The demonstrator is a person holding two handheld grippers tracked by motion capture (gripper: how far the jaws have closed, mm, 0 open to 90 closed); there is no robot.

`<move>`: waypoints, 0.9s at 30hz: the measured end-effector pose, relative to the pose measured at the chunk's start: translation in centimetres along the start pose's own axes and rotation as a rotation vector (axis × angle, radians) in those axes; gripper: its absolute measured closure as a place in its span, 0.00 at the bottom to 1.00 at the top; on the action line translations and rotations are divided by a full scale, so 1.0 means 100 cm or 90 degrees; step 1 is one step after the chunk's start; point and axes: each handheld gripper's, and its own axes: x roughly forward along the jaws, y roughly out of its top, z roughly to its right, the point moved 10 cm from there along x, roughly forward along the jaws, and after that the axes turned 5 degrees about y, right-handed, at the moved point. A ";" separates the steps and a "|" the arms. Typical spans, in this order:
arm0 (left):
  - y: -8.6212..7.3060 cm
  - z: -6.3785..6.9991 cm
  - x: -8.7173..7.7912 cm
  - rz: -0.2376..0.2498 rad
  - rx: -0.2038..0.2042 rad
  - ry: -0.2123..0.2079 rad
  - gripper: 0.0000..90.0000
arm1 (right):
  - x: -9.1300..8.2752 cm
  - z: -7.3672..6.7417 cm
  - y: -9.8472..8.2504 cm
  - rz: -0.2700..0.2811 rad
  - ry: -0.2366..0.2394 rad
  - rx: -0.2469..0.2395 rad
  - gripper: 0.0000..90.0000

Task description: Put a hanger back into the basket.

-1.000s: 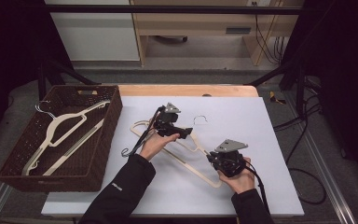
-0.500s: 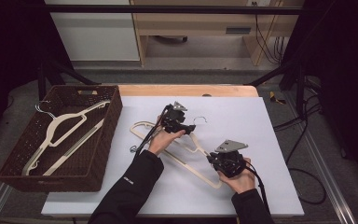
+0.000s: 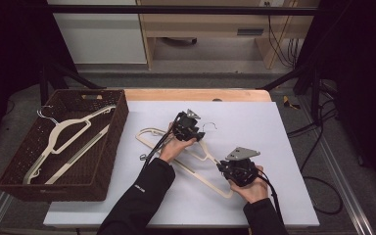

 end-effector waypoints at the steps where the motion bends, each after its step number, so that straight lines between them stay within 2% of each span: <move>1: -0.001 0.000 0.001 -0.004 0.000 0.000 0.75 | 0.000 0.000 0.000 0.000 0.003 -0.005 0.89; 6: -0.002 0.005 0.004 -0.009 -0.003 -0.012 0.87 | -0.001 -0.003 0.000 0.000 0.007 -0.005 0.89; 10: -0.002 0.005 0.001 -0.012 -0.002 -0.009 0.92 | -0.001 -0.003 0.000 -0.002 0.009 -0.004 0.89; 11: -0.001 0.004 -0.001 -0.010 -0.002 -0.005 0.97 | -0.001 -0.003 0.000 -0.001 0.014 -0.002 0.89; 18: -0.001 0.004 -0.008 -0.013 -0.008 0.005 0.98 | 0.001 -0.005 -0.002 -0.004 0.030 -0.001 0.88; 20: 0.001 0.004 -0.009 0.007 -0.022 0.013 0.98 | 0.002 -0.005 -0.002 -0.002 0.035 0.000 0.88; 21: 0.000 0.004 -0.013 -0.003 -0.017 0.009 0.98 | 0.002 -0.005 -0.003 -0.002 0.039 0.003 0.88; 23: 0.004 0.005 -0.015 0.025 -0.032 0.014 0.98 | 0.002 -0.006 -0.005 -0.008 0.047 0.022 0.88; 27: 0.006 0.006 -0.025 0.033 -0.036 0.013 0.98 | 0.005 -0.006 -0.008 -0.016 0.054 0.022 0.88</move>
